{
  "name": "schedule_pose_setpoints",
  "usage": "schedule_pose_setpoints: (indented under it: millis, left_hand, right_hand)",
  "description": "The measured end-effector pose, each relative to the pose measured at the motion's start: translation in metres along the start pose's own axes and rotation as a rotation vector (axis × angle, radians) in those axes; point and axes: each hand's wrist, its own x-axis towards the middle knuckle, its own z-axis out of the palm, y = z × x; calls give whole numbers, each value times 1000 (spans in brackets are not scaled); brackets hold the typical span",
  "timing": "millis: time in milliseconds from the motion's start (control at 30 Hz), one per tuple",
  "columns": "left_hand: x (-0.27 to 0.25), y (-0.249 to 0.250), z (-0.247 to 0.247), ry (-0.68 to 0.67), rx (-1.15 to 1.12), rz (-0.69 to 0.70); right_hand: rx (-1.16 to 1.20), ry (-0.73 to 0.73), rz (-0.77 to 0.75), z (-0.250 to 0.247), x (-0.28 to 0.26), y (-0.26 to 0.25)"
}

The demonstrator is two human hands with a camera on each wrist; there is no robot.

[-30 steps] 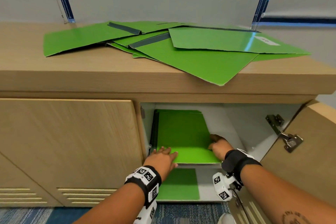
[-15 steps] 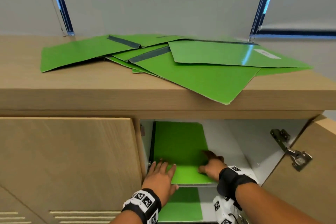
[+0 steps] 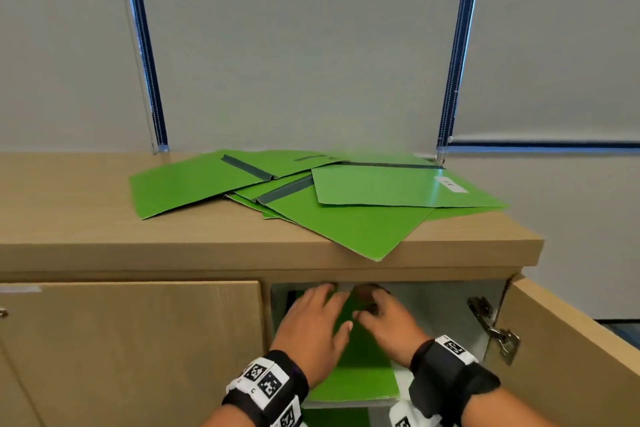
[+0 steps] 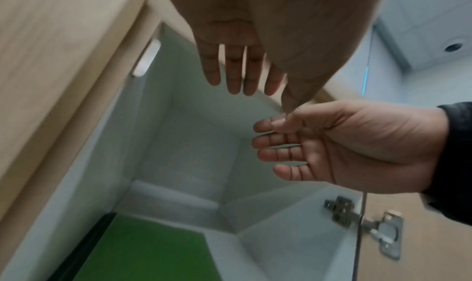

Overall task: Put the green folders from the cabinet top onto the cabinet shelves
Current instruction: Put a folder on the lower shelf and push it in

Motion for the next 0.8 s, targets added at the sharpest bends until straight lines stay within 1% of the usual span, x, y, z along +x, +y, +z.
schedule_pose_setpoints:
  millis: [100,200,267,300,333,367,500,567,600,667,733,800]
  left_hand:
    - [3,17,-47,122,4,72]
    - [12,29,-90,231,-63,98]
    - [27,33,-114,316,-119,100]
    - [38,33,-122,338,-110,91]
    - [50,32,-129,324,-73,64]
    - [63,28,-131,264,-27,21]
    - [104,14,-123,-135,68,-134]
    - [114,12,-114,-270,114,-175]
    - [116,11,-111,-303,133,-189]
    - [117,10,-108,-295,181,-204]
    - [114,10,-111,-231,245,-181]
    - [110,11,-112,-159,208,-155]
  right_hand:
    - [11,-57,-94,-26,-21,-40]
    - [15,-72,-125,-54,-35,-68]
    - [37,-65,-130,-69,-43,-82]
    - [52,-57,-134,-76,-46,-89]
    - [72,-46,-134,-80,-48,-94]
    - [100,-33,-127,-84,-49,-98]
    - [241,23,-81,-94,-50,-110]
    - [288,40,-54,-98,-49,-111]
    - [316,46,-35,-99,-49,-111]
    - [371,53,11,-101,-49,-108]
    - [415,51,56,-100,-49,-104]
    - [444,53,85,-99,-48,-101]
